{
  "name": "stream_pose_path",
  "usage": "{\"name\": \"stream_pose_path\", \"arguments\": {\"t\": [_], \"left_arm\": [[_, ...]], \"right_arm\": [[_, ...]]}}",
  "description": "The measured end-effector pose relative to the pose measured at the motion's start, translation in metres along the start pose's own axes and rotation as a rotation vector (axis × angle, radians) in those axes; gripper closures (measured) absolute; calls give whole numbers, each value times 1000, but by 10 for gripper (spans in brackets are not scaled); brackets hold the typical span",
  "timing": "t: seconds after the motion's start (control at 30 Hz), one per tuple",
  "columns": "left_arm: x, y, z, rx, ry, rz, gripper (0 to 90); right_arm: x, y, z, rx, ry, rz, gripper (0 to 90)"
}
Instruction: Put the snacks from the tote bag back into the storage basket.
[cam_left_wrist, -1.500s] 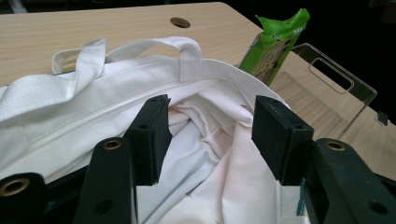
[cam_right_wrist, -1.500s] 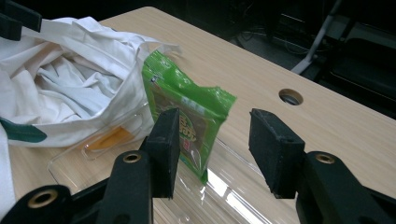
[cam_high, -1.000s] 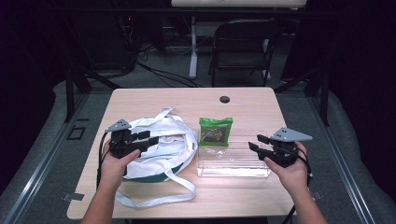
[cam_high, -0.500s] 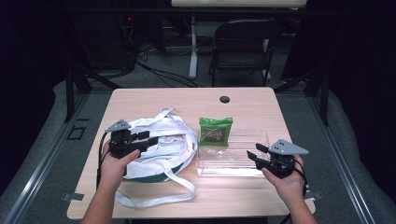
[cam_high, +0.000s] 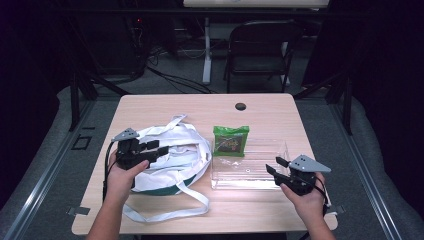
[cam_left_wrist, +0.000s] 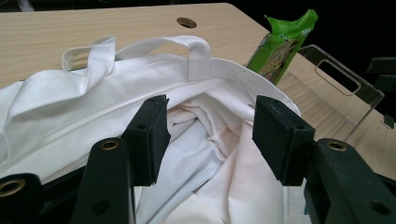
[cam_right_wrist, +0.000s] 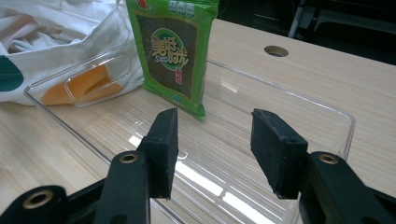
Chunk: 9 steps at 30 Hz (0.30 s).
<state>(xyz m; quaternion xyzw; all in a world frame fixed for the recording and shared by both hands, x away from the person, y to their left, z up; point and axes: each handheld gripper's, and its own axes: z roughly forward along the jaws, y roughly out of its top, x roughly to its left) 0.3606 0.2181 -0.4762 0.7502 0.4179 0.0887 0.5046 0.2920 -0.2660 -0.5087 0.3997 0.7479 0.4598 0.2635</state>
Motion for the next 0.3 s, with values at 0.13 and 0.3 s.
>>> {"name": "stream_pose_path", "arguments": {"t": [0.13,0.3], "left_arm": [[0,0,0,-3,0,-1,455],[1,-1,0,-2,5,-3,444]], "right_arm": [[2,-1,1,-3,-2,-15,510],[2,-1,1,-7,1,-11,495]]}}
